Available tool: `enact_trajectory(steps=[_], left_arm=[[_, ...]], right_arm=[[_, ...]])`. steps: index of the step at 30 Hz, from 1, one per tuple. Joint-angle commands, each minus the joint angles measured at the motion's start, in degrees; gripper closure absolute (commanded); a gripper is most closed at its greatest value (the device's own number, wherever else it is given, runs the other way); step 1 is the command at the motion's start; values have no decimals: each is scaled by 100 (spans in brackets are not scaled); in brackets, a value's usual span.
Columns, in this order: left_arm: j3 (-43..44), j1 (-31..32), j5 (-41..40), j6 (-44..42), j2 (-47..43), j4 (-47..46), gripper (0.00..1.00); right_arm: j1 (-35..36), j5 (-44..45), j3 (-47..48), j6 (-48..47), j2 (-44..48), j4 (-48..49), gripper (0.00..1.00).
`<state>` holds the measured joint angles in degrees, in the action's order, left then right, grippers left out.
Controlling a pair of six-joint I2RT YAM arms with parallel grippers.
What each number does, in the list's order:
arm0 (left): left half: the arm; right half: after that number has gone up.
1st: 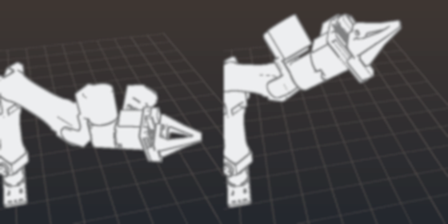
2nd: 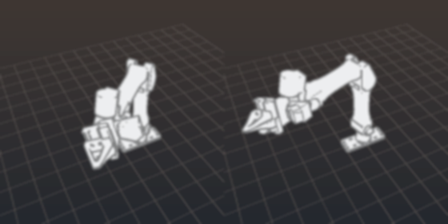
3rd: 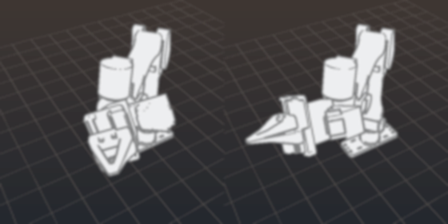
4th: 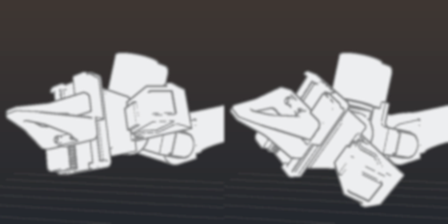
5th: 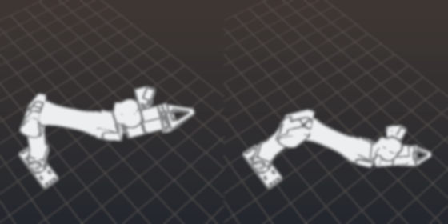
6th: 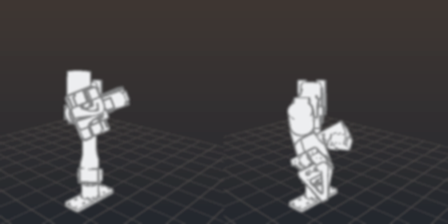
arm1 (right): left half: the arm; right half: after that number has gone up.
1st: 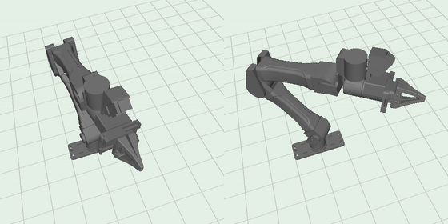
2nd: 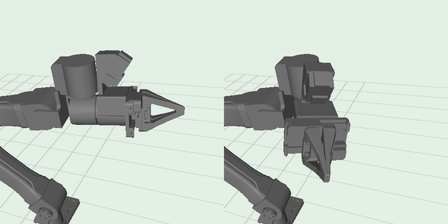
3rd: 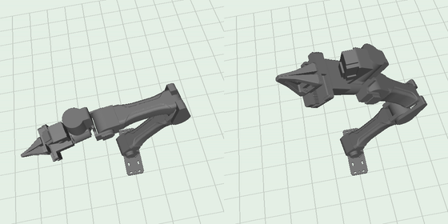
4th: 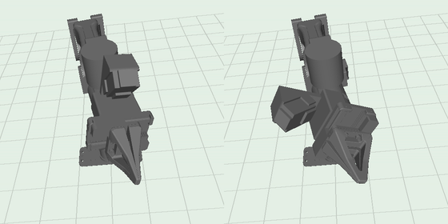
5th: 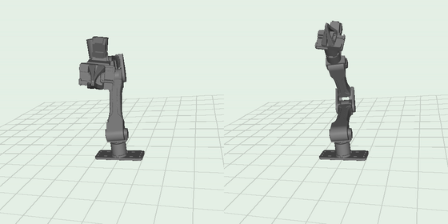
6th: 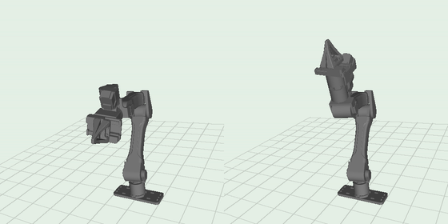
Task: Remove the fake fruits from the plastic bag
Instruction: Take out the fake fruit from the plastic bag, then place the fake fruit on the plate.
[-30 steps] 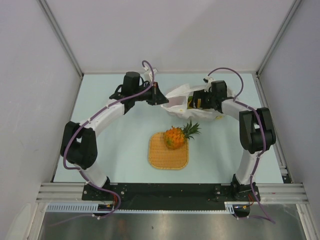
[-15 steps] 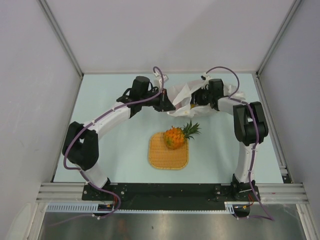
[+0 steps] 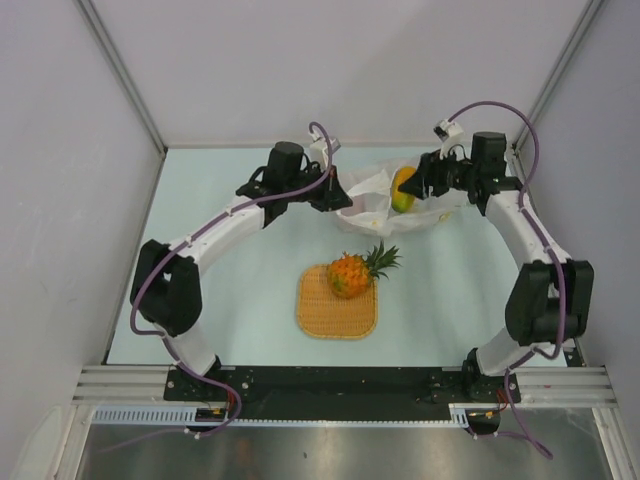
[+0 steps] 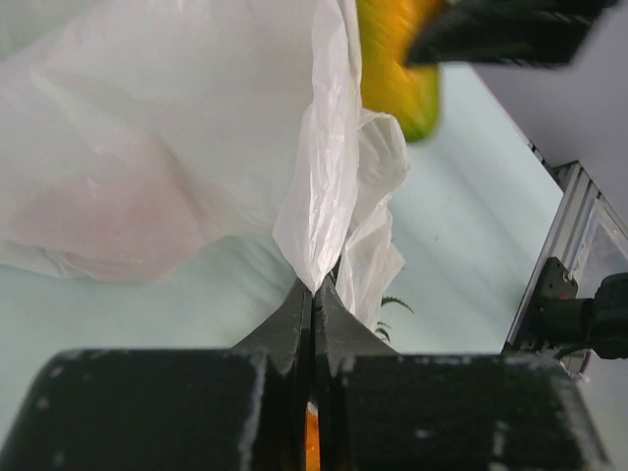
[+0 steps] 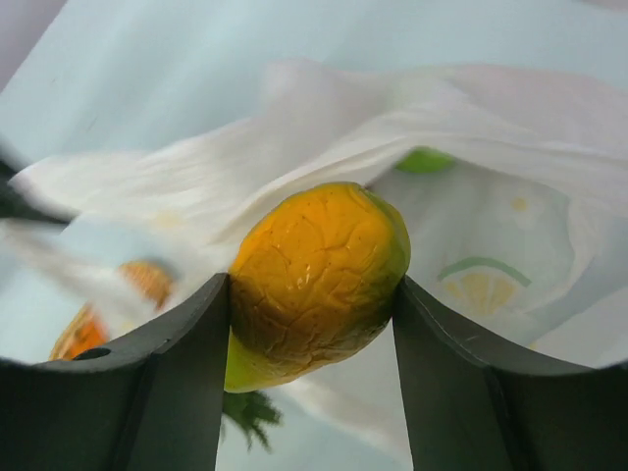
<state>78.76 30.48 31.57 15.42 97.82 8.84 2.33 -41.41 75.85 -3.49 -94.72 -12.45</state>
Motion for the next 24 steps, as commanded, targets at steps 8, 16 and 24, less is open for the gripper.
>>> enact_trajectory(steps=[8,16,24], left_arm=[[965,-191,-187,5,325,4,97],[1185,-481,-19,67,317,39,99],[1133,-596,94,330,45,-102,100]], right_arm=[[1267,-747,149,-2666,1798,-2991,84],[2957,1,114,-2160,1422,-2388,82],[4415,1150,631,-1578,491,-1788,81]])
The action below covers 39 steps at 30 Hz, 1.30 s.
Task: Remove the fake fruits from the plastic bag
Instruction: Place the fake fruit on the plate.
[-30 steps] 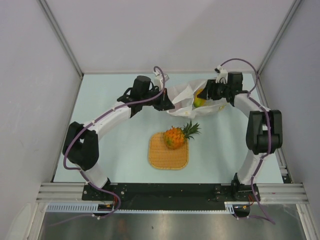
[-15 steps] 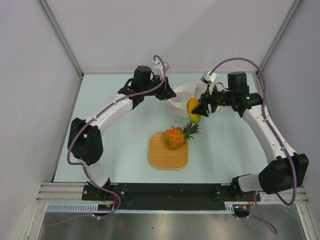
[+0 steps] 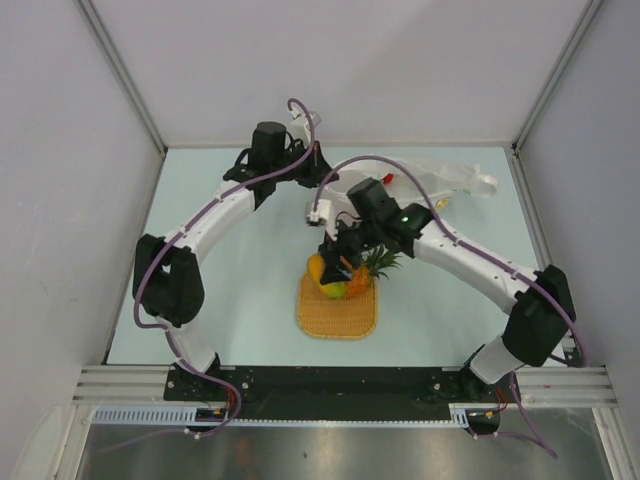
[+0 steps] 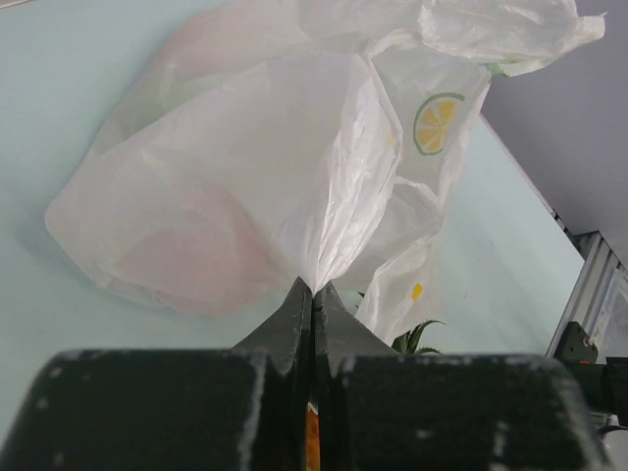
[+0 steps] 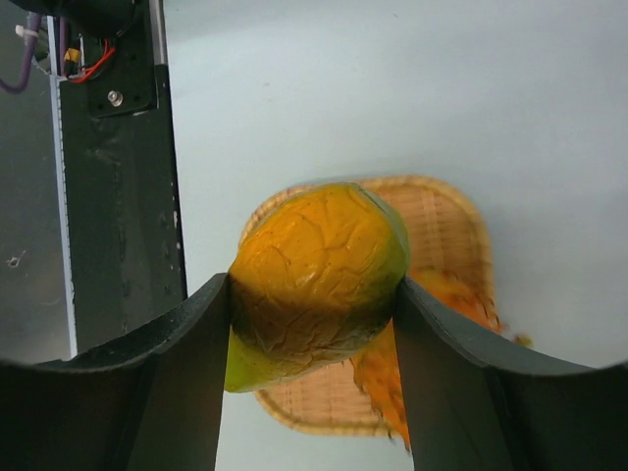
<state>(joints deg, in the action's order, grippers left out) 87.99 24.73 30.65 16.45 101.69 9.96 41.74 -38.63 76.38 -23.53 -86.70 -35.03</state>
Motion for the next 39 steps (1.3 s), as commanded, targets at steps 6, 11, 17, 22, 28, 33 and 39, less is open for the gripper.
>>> enact_trajectory(steps=[6,11,17,22,28,33,39], left_arm=[[184,-56,476,70,-440,-187,100],[96,-65,116,-352,-571,-118,100],[-193,-135,485,-256,-896,-213,100],[-572,-170,380,34,-1125,-573,100],[-624,-162,389,68,-1274,-608,100],[-870,-153,415,17,-1502,-644,100],[-985,-153,468,8,-1538,-618,100]], right_arm=[[599,1209,1239,868,-1340,383,82],[695,1515,1248,1579,-1675,576,83],[879,2245,1230,2221,-2052,1015,81],[1205,2808,1248,2142,-2308,937,80],[1197,3265,1213,2282,-2414,945,78],[1161,3230,1108,2265,-2440,927,76],[1302,3300,748,2300,-2335,1032,68]])
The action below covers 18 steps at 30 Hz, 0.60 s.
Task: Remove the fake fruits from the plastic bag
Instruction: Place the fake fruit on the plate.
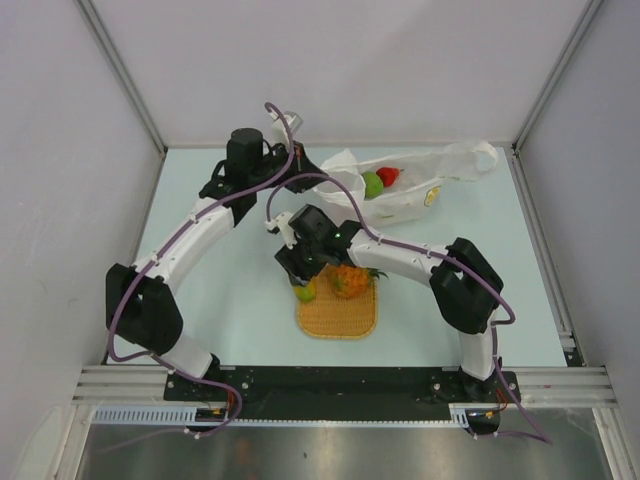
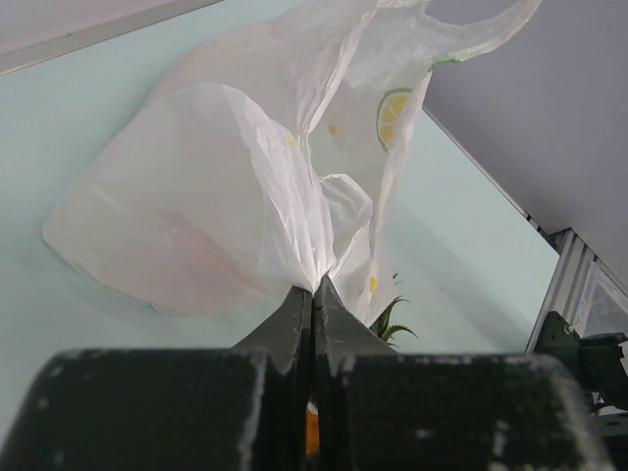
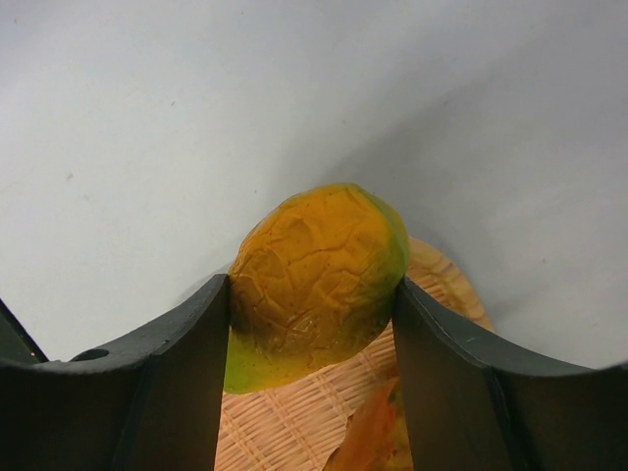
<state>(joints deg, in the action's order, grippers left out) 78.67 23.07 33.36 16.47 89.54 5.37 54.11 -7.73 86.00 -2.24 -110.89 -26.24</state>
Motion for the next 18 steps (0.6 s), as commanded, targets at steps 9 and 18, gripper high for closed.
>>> enact_trajectory(steps=[9,18], left_arm=[[-98,5,171,102,-323,-238,100],[-168,22,170,85,-323,-238,100]], right_arm=[[39,360,-417,128,217,365,64],[-14,412,-426,197,340,154,68]])
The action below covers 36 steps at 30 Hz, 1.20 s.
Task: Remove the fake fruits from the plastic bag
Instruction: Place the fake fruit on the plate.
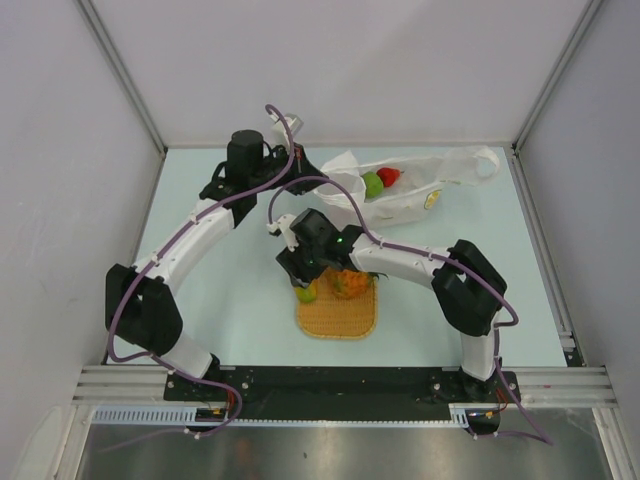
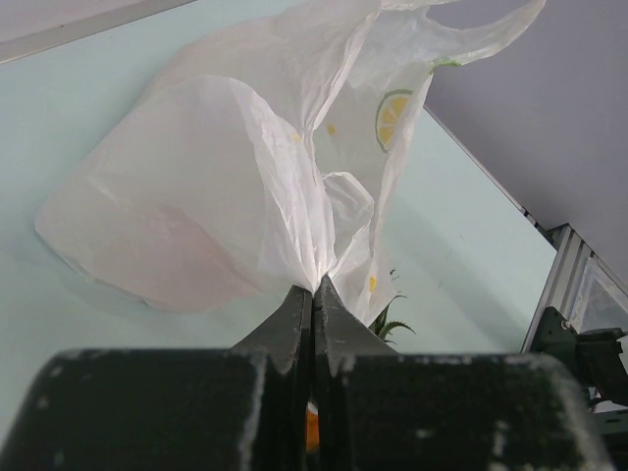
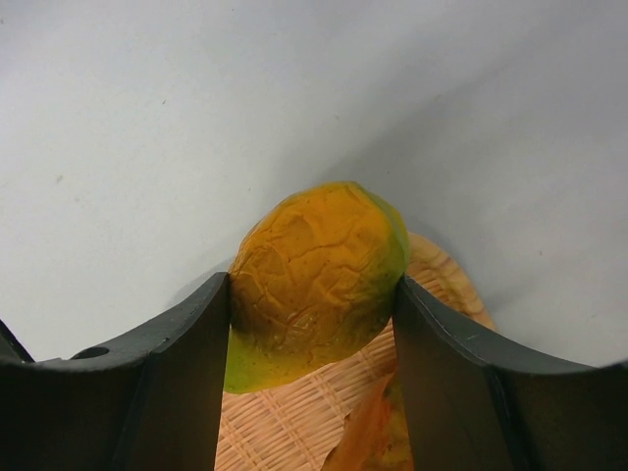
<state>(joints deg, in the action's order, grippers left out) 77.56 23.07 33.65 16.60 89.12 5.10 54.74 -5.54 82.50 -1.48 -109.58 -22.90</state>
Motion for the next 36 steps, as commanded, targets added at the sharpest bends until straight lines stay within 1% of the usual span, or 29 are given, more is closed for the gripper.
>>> enact_trajectory(steps=[1,5,6,7,9,12,16,18,19,20,21,22,24,25,27,28,30,33,34,36], left_arm=[[-57,22,151,71,-273,-229,100],[-66,31,168,89,-246,-238,100],[-66,40,168,106,-237,-255,100],[-66,40,168,115,-220,-255,100],[-48,66,186,133,-202,-273,100],[-30,101,177,124,-185,-282,100],[-48,119,160,98,-211,-282,100],[-66,119,151,72,-237,-264,100],[-74,119,142,71,-237,-264,100],[-83,119,151,71,-237,-256,100],[-83,119,159,71,-237,-264,100],[-74,127,160,80,-237,-264,100],[-74,119,168,89,-220,-290,100],[-66,119,168,89,-220,-282,100],[-39,119,177,89,-194,-282,100],[-30,119,177,98,-193,-282,100],[-13,119,186,106,-176,-299,100],[14,119,177,89,-167,-264,100],[31,119,186,72,-158,-229,100],[75,84,203,-16,-150,-80,99]], right_arm=[[-78,194,-76,243,279,-189,68],[1,413,-76,560,402,-215,67],[10,422,-76,648,411,-233,65],[28,405,-76,753,394,-259,62],[28,378,-76,737,358,-312,58],[19,449,-85,684,306,-312,56],[10,484,-85,587,253,-224,48],[19,545,-85,543,235,-180,47],[19,554,-85,526,235,-145,42],[28,728,-85,543,244,-136,39],[-7,704,-85,560,244,-128,37],[1,643,-85,552,253,-110,29],[10,344,-85,473,262,-119,19],[10,230,-85,421,270,-110,12],[28,-34,-85,245,314,-84,3],[63,-131,-85,183,393,-66,0],[81,-184,-76,165,525,-31,0],[54,-578,55,-45,1060,101,1],[-24,-1006,108,-176,1462,162,2],[-208,-1561,109,-222,1920,320,3]])
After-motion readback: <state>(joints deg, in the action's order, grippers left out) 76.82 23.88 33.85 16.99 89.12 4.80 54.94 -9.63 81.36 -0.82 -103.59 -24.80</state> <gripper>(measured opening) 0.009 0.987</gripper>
